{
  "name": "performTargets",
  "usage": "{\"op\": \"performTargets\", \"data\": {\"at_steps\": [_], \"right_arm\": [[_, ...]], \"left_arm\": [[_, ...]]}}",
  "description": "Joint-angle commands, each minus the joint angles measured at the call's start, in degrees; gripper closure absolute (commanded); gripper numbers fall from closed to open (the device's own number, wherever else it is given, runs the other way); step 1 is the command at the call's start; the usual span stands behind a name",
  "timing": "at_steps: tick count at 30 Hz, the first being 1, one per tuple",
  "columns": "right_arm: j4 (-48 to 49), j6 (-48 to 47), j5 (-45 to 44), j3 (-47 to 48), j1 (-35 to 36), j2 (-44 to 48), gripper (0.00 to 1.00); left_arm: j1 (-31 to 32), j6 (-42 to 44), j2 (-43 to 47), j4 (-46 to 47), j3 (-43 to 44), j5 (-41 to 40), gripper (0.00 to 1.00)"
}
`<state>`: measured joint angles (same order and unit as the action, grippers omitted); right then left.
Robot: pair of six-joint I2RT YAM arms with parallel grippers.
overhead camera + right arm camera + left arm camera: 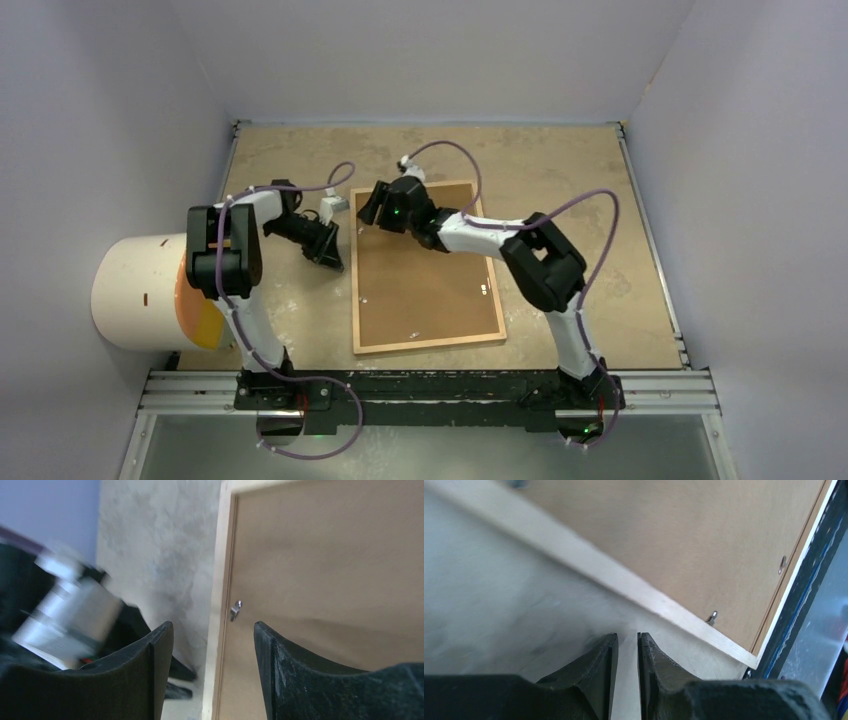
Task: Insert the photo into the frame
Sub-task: Install the photo frame at the center of the board.
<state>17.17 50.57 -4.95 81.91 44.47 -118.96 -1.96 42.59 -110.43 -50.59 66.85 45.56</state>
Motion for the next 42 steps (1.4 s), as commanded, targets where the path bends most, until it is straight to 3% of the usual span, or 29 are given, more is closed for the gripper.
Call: {"op": "performTargets", "data": {"at_steps": [1, 14, 23, 42], "right_arm": [[-1.5, 3.5, 0.9, 5.8, 2.1, -4.8, 0.39], [-3.3, 5.9, 3.5, 11.0, 3.4, -10.9, 0.42], [-3.7, 6.2, 3.7, 8.7, 4.2, -9.6, 0.43], [-4.3, 6.7, 2.7, 5.9, 4.7, -8.6, 0.43]], "left_arm": [[-4.1, -0.9, -2.8, 0.1, 3.3, 3.9, 0.75], [-4.2, -6.4, -6.9, 2.6, 4.8, 8.3, 0.69], [-3.9, -7.1, -7.9, 2.9, 4.9, 9.3, 0.65], [-2.0, -12.2, -7.6, 9.9, 2.0, 2.3, 0.67]]}}
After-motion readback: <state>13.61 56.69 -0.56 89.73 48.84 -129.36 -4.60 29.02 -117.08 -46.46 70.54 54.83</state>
